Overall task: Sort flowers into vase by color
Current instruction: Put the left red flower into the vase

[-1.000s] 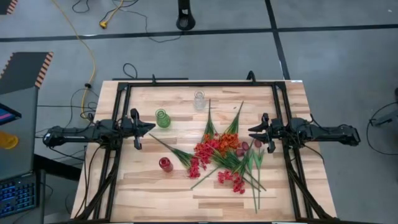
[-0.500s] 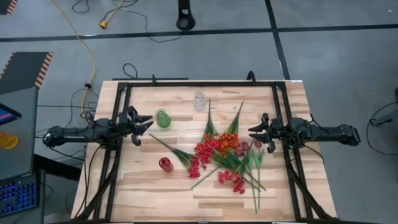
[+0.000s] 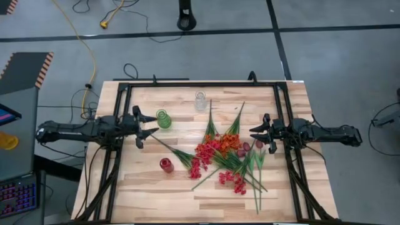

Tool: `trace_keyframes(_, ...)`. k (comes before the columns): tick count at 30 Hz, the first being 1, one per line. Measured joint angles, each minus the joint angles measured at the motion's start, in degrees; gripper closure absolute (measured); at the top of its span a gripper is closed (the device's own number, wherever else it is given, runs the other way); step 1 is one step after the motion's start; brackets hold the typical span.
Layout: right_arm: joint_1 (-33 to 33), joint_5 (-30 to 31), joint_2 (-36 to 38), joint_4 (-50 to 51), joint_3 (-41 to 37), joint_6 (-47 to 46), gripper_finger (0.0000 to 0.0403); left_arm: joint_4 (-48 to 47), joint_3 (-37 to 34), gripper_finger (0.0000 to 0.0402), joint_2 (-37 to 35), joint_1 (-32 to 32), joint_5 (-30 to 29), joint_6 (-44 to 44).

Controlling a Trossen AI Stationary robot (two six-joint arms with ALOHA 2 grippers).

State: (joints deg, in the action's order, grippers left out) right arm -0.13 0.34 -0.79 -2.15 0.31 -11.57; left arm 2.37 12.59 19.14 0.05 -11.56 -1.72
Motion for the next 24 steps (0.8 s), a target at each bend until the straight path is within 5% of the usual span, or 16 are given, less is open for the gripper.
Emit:
trace_keyframes(15, -0.01, 0.07, 0.00, 0.01, 0.00, 0.00, 0.0260, -20.16, 19.14, 0.0198, 26.26, 0.00, 7.35, 2.70)
trace_keyframes(24, 0.00, 0.09, 0.00, 0.10, 0.00, -0.01, 0.0260, -29.86, 23.39, 0.0198, 35.77, -0.02, 9.78, 7.96)
